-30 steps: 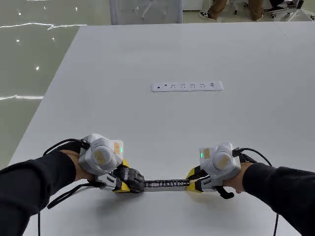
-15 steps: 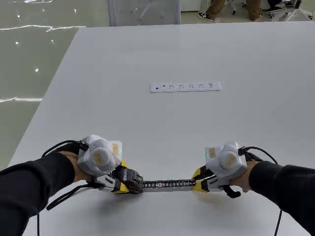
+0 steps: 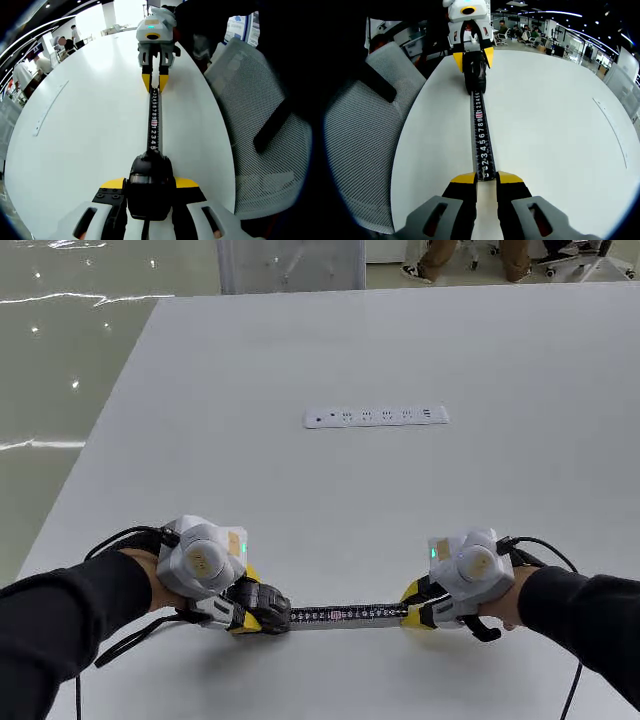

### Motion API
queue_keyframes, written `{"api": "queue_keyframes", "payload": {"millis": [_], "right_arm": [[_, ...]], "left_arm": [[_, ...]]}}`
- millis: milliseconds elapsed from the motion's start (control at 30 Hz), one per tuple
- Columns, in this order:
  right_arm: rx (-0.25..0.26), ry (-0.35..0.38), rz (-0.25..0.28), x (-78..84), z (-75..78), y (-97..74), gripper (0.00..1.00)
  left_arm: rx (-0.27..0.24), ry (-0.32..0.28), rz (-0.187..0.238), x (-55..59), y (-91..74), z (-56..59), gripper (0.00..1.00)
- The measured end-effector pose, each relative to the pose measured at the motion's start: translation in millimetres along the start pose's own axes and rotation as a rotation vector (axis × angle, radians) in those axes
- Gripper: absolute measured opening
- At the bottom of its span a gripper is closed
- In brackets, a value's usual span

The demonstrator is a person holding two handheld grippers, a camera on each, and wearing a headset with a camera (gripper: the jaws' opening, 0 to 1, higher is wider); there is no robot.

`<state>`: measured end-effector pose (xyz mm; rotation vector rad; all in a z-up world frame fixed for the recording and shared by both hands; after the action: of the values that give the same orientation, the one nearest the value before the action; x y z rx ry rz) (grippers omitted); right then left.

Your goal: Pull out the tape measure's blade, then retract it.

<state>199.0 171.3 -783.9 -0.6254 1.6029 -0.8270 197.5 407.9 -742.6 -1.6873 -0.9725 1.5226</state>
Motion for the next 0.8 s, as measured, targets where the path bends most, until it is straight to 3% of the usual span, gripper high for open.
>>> {"api": "queue_keyframes", "payload": {"millis": [800], "right_arm": [[0.015,0.009,-0.020,15.0,1.9,-12.0,0.10]], "left_arm": [[0.008,0.000,0.000,-0.7,0.5,0.2,0.30]]}}
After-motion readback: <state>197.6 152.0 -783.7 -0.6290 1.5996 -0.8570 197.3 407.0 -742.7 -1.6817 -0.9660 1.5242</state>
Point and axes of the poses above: the centre of the closed fingertips' face, and the gripper's own axes: y roughly forward along the fingers, z roughly to its right, x roughly out of its underside, the point moved 5 cm from there along -y, roughly backward along the fingers, and after that the axes turned 6 degrees about y, right-handed, at the moved point
